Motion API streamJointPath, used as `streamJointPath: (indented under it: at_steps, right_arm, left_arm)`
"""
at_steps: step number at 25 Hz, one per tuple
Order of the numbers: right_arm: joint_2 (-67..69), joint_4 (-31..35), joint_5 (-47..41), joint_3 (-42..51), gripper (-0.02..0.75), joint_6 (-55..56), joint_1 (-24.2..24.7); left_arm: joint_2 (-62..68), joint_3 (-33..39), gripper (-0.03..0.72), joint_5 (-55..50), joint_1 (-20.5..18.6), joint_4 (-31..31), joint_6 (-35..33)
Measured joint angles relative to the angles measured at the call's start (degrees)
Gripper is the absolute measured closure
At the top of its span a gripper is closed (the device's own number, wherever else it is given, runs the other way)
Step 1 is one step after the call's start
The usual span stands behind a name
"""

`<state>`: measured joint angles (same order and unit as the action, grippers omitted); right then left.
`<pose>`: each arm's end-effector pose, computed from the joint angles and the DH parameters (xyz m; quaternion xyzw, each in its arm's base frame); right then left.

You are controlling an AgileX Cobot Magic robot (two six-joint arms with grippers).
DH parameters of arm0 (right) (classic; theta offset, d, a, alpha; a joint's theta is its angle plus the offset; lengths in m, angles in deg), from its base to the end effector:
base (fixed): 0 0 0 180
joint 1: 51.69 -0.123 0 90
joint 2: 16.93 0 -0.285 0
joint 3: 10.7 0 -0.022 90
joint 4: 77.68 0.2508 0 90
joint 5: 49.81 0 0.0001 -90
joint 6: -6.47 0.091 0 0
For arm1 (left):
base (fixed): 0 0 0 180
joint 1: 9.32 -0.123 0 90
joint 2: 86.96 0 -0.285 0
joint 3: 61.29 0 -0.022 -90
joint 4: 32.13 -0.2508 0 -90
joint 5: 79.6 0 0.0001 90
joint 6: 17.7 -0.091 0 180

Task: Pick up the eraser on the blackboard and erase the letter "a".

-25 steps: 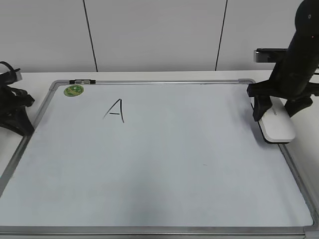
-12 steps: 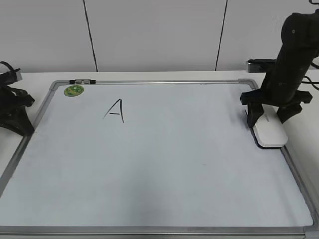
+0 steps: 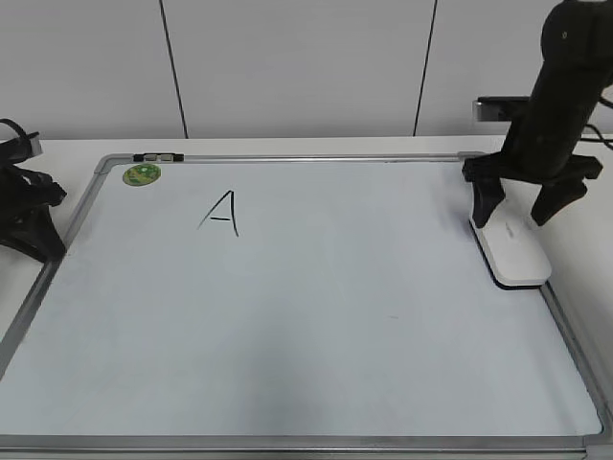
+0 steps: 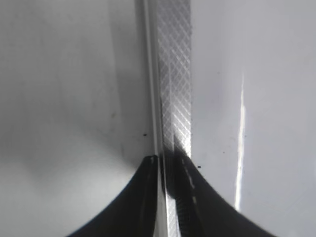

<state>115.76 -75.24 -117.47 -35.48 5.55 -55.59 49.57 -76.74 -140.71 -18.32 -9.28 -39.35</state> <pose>0.4443 0.0339 0.1856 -0.0347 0.9985 0.0210 0.0381 0.4322 0.0371 0.1229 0.0096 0.9849 -0.1704 0.0273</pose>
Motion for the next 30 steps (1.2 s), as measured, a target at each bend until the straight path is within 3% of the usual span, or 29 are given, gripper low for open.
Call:
streamJointPath:
  at_steps: [4,9,11,15,22,30]
  right_arm:
    - [0.0,0.0,-1.9,-8.3,0.112,-0.3,0.0]
    - [-0.6,0.0,-2.2,-14.0,0.132,-1.3,0.0]
    - [-1.7,0.0,-2.4,-14.1,0.138,-1.6,0.0]
    - [-4.8,0.1,-2.9,-14.2,0.142,-2.4,0.0]
    - [-15.7,0.3,-3.3,-9.7,0.146,-3.2,0.0]
    - [-29.5,0.3,-3.8,-1.3,0.146,-3.3,0.0]
  left_arm:
    - [0.5,-1.6,0.491,-0.6,0.0,-0.8,0.0]
    - [0.8,-8.5,0.245,-4.1,0.0,-1.1,1.4]
    - [0.8,-12.0,0.192,-6.6,0.0,-1.4,2.0]
    - [0.3,-17.0,0.161,-7.7,0.0,-2.1,6.1]
    - [-9.7,-17.1,0.157,-8.9,2.6,-8.3,7.8]
    - [-25.1,-14.7,0.156,-9.3,6.4,-9.2,9.7]
